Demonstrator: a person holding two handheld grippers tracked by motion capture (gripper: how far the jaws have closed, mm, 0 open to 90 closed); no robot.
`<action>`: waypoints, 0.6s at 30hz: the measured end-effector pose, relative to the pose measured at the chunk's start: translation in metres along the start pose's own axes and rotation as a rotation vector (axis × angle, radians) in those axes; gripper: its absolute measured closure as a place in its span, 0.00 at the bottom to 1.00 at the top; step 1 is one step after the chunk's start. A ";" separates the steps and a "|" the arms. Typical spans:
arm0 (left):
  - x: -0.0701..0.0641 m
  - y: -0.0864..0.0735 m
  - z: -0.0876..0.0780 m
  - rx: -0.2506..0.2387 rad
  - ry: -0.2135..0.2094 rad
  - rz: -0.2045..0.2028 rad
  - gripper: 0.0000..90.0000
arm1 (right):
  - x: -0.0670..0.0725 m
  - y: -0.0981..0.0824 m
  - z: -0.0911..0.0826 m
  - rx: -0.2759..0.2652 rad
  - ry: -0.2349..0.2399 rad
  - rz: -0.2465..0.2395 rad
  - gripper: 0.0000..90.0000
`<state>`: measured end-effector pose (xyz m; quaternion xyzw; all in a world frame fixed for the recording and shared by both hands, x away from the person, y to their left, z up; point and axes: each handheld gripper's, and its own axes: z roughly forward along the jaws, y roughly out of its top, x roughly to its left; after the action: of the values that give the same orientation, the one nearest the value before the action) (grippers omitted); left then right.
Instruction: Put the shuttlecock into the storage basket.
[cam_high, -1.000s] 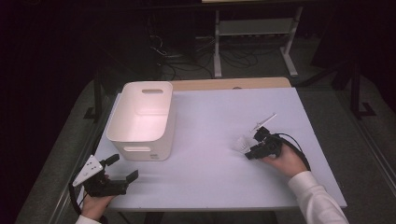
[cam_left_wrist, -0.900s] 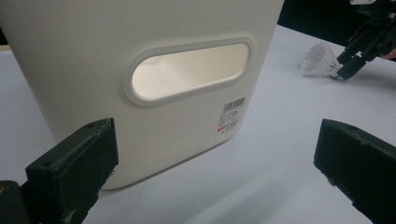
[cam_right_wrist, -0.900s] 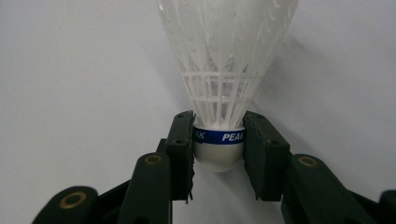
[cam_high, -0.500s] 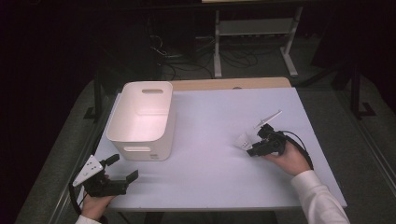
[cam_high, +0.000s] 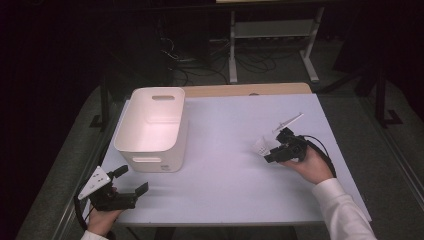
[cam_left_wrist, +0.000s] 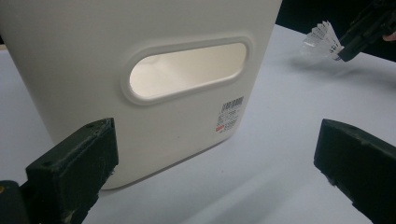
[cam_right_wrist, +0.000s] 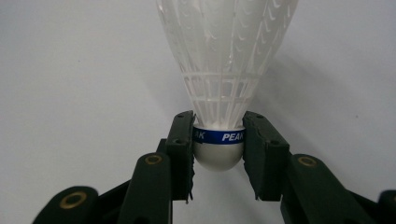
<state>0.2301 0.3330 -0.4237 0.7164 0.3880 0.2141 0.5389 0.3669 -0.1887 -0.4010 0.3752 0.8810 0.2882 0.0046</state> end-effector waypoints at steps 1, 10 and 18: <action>0.000 0.000 0.000 0.000 0.002 0.002 0.00 | 0.001 0.002 -0.001 -0.001 -0.003 -0.001 0.70; 0.000 0.000 0.000 -0.006 0.002 -0.008 0.00 | 0.007 0.011 -0.007 -0.004 -0.005 -0.022 0.70; 0.000 0.000 0.000 -0.008 0.005 -0.009 0.00 | 0.015 0.020 -0.014 -0.019 -0.002 -0.046 0.70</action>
<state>0.2302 0.3330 -0.4236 0.7118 0.3918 0.2151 0.5418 0.3659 -0.1747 -0.3765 0.3550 0.8866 0.2961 0.0156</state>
